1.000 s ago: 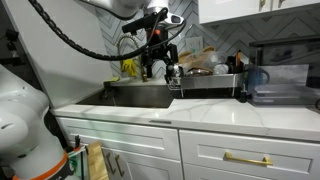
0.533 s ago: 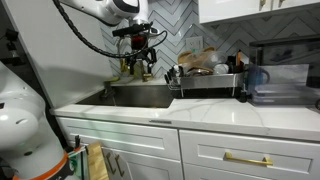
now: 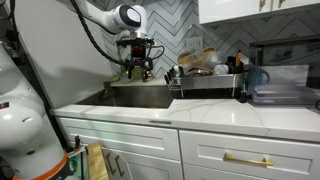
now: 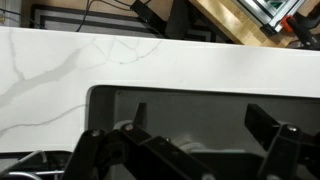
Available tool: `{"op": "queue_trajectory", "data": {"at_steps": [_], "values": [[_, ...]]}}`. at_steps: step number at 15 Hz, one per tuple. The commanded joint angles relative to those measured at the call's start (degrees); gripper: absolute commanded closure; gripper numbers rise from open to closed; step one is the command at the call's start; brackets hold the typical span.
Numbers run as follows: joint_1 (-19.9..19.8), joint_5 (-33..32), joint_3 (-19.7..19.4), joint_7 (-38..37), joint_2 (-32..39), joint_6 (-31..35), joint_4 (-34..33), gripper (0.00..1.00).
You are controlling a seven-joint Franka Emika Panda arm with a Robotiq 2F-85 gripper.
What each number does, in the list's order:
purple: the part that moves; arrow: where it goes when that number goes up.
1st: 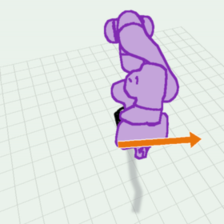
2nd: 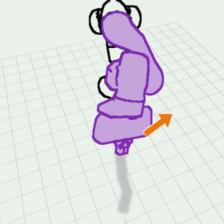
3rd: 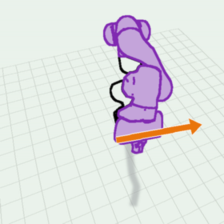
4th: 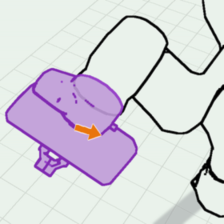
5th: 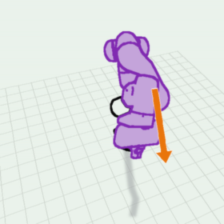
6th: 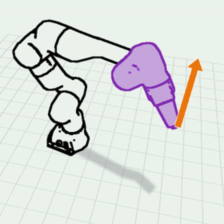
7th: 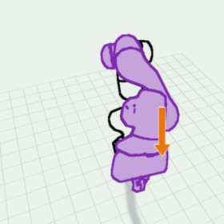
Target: Remove the lunchbox from the sink, put it on the counter, remove the lunchbox from the drying rack put it on the counter, put the lunchbox with a spoon in it in the lunchbox on the right and put them in the sink
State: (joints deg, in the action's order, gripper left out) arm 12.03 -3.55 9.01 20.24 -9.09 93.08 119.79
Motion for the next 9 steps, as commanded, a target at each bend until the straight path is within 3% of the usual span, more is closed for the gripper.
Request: {"op": "queue_trajectory", "data": {"at_steps": [1,6,9], "values": [[-0.19,0.04,0.16,0.01,0.03,-0.14,-0.2,0.0],[-0.19,0.06,0.16,0.02,0.01,-0.14,-0.47,0.0],[0.87,1.5,1.58,-1.16,5.04,-0.55,-3.35,0.0]]}}
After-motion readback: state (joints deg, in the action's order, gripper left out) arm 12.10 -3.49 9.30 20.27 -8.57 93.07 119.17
